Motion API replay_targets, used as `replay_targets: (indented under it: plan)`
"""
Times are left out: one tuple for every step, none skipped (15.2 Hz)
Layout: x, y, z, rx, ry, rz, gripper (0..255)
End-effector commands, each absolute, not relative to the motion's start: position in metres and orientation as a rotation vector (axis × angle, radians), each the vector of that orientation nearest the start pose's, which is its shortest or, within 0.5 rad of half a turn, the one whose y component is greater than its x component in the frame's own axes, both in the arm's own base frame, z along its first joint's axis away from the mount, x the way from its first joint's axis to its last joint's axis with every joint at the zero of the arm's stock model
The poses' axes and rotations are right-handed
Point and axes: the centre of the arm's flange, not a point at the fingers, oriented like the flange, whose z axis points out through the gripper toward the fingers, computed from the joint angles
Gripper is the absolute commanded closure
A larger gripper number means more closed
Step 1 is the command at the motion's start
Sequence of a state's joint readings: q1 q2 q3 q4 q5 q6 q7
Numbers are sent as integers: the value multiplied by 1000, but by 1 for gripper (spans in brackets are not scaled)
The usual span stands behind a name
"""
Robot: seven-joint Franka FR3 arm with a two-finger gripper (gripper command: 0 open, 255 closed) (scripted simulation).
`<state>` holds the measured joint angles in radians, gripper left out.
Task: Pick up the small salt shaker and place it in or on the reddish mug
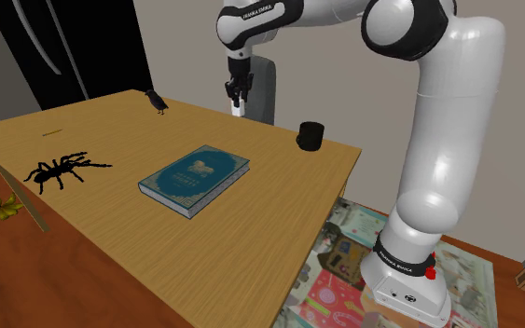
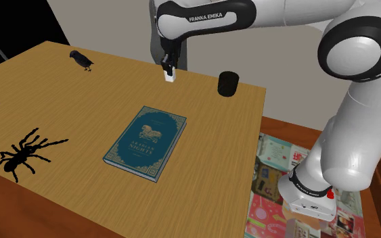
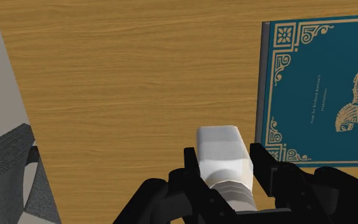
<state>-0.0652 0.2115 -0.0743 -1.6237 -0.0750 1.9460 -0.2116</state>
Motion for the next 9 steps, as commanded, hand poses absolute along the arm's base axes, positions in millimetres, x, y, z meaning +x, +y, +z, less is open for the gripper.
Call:
replay_targets:
  plan:
    - [615, -109, 511, -3239, -159, -153, 255]
    - [607, -119, 511, -3239, -159, -153, 255]
    - [598, -129, 512, -3239, -159, -153, 255]
    - [589, -139, 513, -3239, -159, -153, 255]
    - [581, -149, 513, -3239, -159, -153, 255]
    - [572, -159, 514, -3239, -159, -153, 255]
    - [563, -169, 514, -3239, -159, -153, 255]
    - [554, -178, 515, -3239, -159, -153, 255]
    - [546, -188, 515, -3239, -159, -153, 255]
